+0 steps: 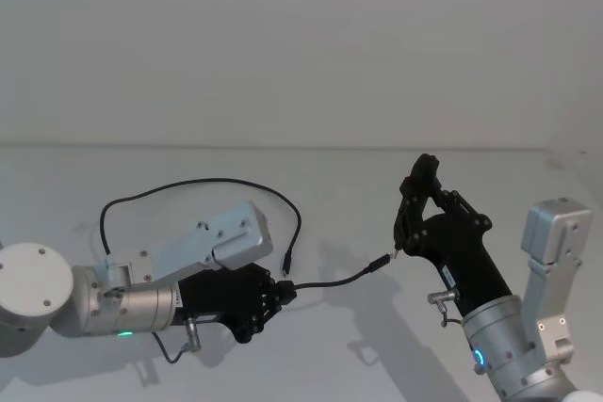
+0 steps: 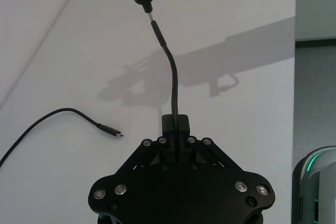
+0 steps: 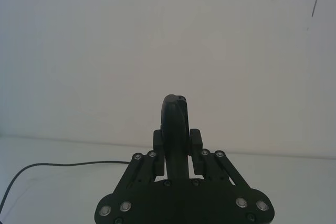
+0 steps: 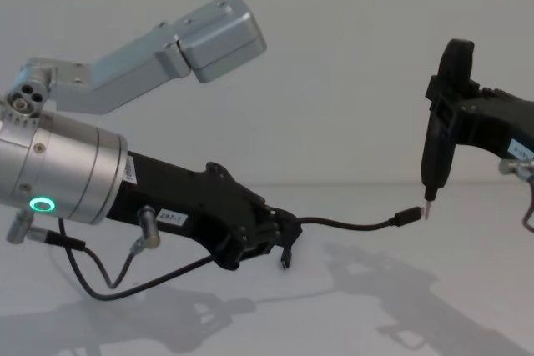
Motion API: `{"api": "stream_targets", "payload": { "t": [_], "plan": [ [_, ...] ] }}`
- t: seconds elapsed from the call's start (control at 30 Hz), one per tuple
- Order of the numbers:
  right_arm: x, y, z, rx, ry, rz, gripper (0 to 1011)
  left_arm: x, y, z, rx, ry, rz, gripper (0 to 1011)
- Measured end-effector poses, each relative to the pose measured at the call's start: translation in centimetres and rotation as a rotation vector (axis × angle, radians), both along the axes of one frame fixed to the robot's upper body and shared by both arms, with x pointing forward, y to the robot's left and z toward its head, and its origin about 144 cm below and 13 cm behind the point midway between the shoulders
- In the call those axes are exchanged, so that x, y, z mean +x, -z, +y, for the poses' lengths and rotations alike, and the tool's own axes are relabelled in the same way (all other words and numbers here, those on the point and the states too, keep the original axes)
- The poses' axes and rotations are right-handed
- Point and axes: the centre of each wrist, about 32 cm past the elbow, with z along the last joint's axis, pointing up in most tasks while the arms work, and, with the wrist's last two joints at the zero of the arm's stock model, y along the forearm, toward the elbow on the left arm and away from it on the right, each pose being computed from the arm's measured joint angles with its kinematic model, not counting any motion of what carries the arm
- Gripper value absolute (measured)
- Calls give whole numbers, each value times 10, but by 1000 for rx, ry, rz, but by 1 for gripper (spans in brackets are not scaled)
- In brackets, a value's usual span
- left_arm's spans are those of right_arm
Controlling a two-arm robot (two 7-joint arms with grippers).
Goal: Pick up the data cable with the one hand.
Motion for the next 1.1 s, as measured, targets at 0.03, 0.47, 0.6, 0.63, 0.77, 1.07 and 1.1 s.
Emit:
{"api": "stream_targets", "payload": {
  "t": [0.03, 0.47, 0.6, 0.63, 0.77, 1.07, 1.1],
  "plan": [
    [0, 0, 0, -1, -1, 0, 283, 0, 0, 0, 0, 0, 0, 36],
    [0, 1, 0, -10, -11, -4, 283, 0, 0, 0, 1, 0, 1, 36],
    [0, 1, 0, -12, -13, -4, 283, 0, 0, 0, 1, 0, 1, 36],
    [0, 1, 0, -13, -13, -3, 283, 0, 0, 0, 1, 0, 1, 36],
    [0, 1, 0, -17, -14, -2, 283, 0, 0, 0, 1, 1, 1, 36],
    [0, 0, 0, -25, -14, 0, 283, 0, 0, 0, 1, 0, 1, 36],
    [0, 0, 0, -25, -14, 0, 283, 0, 0, 0, 1, 0, 1, 36]
  ]
}}
